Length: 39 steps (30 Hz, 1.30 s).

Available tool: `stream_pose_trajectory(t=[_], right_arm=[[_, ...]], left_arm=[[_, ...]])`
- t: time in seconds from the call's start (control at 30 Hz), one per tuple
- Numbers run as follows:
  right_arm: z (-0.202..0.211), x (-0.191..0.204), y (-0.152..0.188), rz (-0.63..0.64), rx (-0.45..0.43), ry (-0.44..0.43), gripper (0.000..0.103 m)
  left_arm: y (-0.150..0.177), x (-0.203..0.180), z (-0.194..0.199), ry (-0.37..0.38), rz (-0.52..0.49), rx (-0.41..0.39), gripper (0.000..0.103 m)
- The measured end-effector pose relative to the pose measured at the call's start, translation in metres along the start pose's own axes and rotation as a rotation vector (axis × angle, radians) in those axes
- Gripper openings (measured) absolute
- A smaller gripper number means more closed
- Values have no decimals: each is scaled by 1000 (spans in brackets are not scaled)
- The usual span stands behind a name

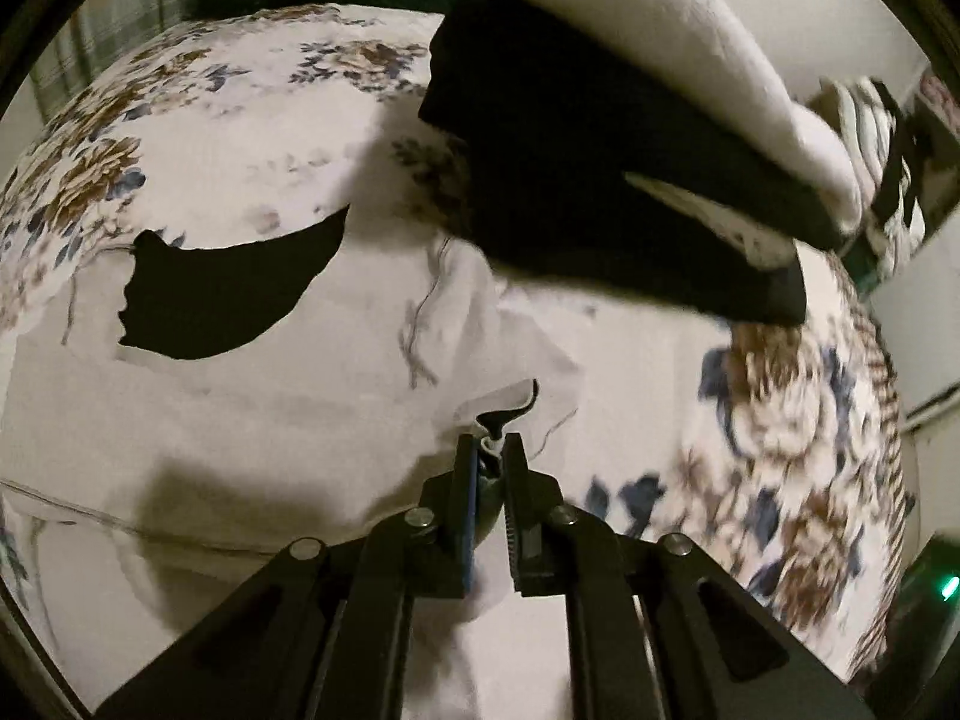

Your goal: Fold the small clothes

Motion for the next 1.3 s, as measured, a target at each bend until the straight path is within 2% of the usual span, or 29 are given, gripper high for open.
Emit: stream_pose_trajectory(t=[0.03,0.07,0.1,0.13,0.23,0.27,0.4,0.43,0.57,0.63,0.67,0.7,0.73,0.87,0.9,1.0,1.17,1.23,1.27,1.3], right_arm=[[5,-2,-3,-11,0,-15,79],[11,-1,-6,-20,-2,-27,79],[15,1,-7,-26,-1,-36,79],[21,1,-11,-38,-1,-56,79],[29,21,-23,-44,22,-128,79],[30,32,-25,-37,32,-162,79],[14,94,-19,12,95,-251,79],[9,104,-18,26,97,-250,79],[-24,145,-12,109,107,-218,78],[-47,155,-9,117,137,-178,59],[-55,157,-7,131,153,-157,36],[-64,157,-4,146,169,-132,18],[-66,158,-1,162,166,-115,12],[-51,149,2,196,111,-64,7],[-52,144,4,199,112,-40,3],[-61,129,8,168,158,1,3],[-57,140,1,131,193,-29,5],[-47,142,-3,99,186,-68,19],[-43,140,-6,90,179,-86,37],[-41,140,-5,81,175,-101,47]], left_arm=[[-1,6,5,4,-1,12,33],[-2,16,13,10,12,17,69],[-3,29,23,6,35,12,88],[-5,43,34,-10,53,-4,102],[-10,100,69,-89,121,-48,102],[-10,124,79,-138,145,-52,102],[-7,192,86,-311,168,-30,102],[-7,206,83,-350,172,-16,102],[-8,247,61,-428,192,8,102],[-9,259,49,-438,190,23,102],[-10,264,44,-446,186,32,102],[-9,268,38,-445,183,39,102],[-8,272,34,-443,179,50,102],[1,282,16,-450,148,103,102],[3,284,12,-447,147,116,102],[8,291,8,-417,166,146,102],[-3,295,32,-391,161,122,102],[-8,295,44,-397,149,102,102],[-8,296,47,-411,138,111,102],[-8,298,44,-415,134,129,102]])
Point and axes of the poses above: each gripper's, at about its wrist camera, not at the fingertips, and z roughly against the way its jaws point, x to its left, y to its underside, the point moved 2 cm from there along -z, roughly the way its jaws point, and after that the axes turned 13 degrees about -x, right-handed, at the moved point
